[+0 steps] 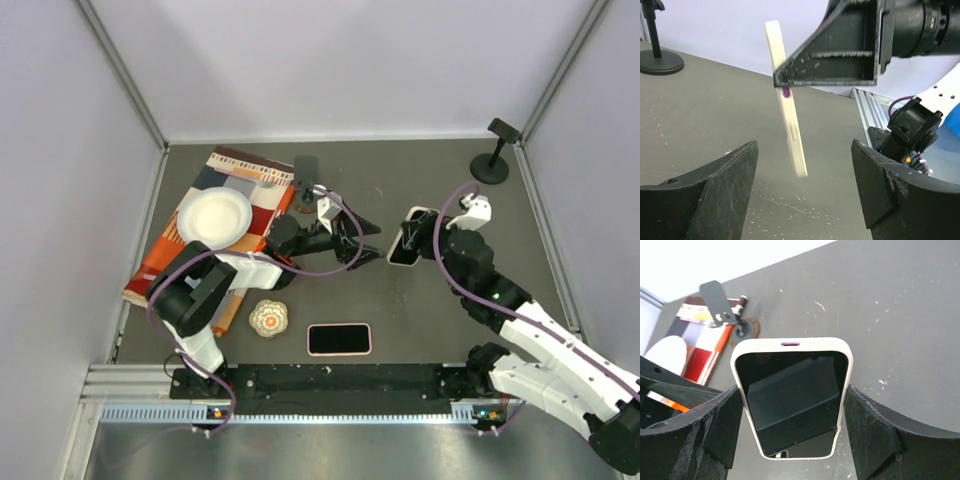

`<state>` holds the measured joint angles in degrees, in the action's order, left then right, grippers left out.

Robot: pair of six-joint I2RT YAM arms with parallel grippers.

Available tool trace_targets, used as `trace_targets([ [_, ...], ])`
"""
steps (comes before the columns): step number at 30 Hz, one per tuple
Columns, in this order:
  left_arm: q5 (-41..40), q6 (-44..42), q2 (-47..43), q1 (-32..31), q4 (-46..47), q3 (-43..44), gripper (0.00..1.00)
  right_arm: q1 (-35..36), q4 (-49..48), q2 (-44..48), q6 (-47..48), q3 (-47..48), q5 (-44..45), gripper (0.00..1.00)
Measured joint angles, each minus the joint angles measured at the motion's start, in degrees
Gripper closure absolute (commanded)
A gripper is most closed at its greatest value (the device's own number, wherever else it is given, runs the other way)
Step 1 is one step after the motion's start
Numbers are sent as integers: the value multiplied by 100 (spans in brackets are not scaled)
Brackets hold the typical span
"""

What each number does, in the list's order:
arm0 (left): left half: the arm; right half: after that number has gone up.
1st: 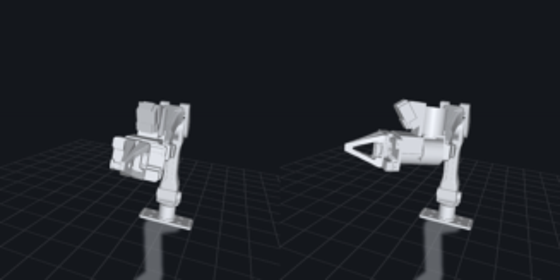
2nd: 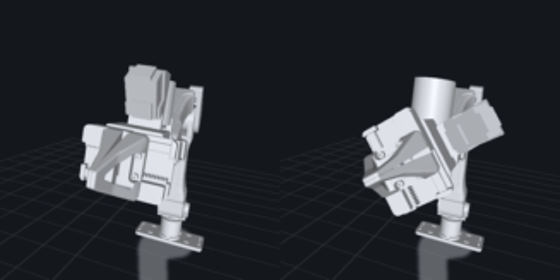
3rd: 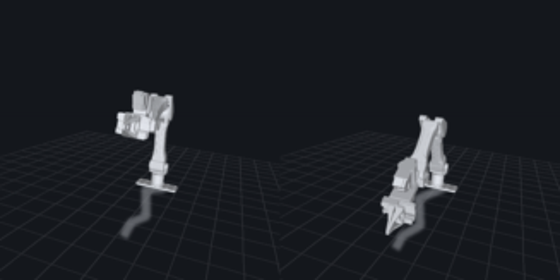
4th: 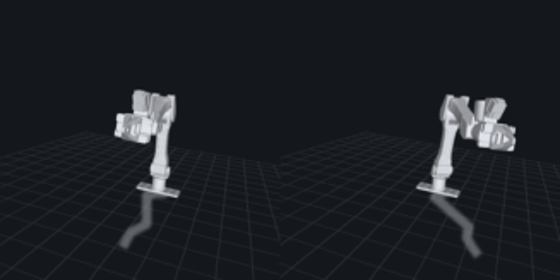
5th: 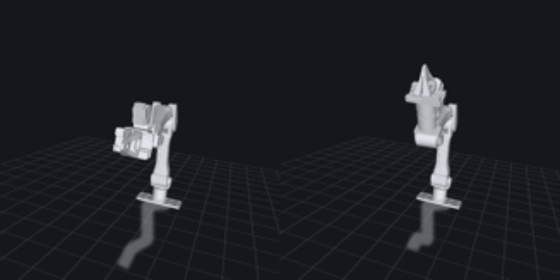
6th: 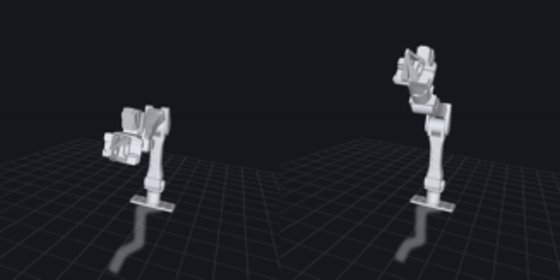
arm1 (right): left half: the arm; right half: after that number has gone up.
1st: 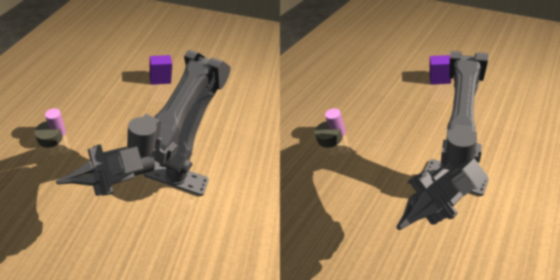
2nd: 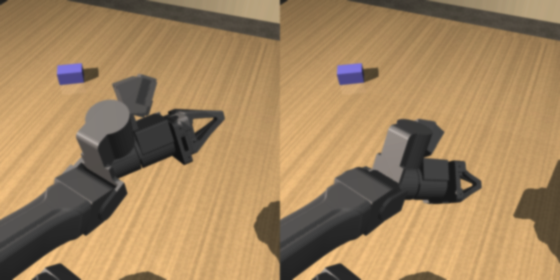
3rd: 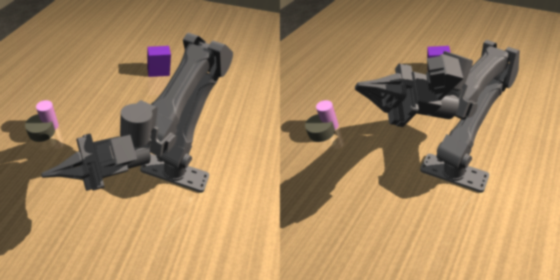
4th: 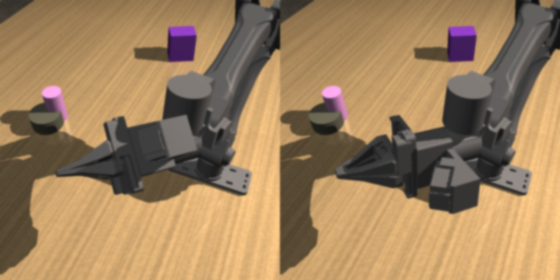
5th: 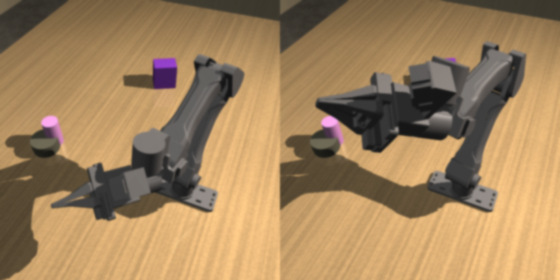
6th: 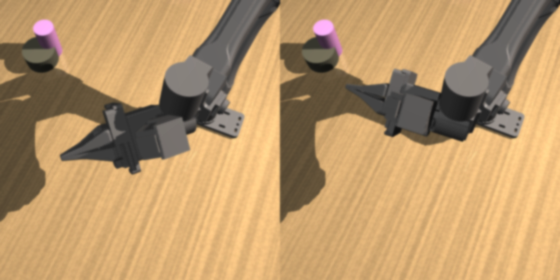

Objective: Place the phone on the phone stand

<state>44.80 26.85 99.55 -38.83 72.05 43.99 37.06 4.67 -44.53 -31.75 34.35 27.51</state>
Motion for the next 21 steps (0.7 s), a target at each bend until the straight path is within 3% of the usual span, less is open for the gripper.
trace_targets([
  [7,-26,-111,37,-70,127,2,20,-13,-214,-168,-28,330,-197,100],
  [16,-179,-267,201,-162,74,22,30,-13,-293,-293,-577,435,-507,100],
  [21,-247,-339,212,-164,-17,37,53,-13,-334,-341,-1016,435,-748,100],
])
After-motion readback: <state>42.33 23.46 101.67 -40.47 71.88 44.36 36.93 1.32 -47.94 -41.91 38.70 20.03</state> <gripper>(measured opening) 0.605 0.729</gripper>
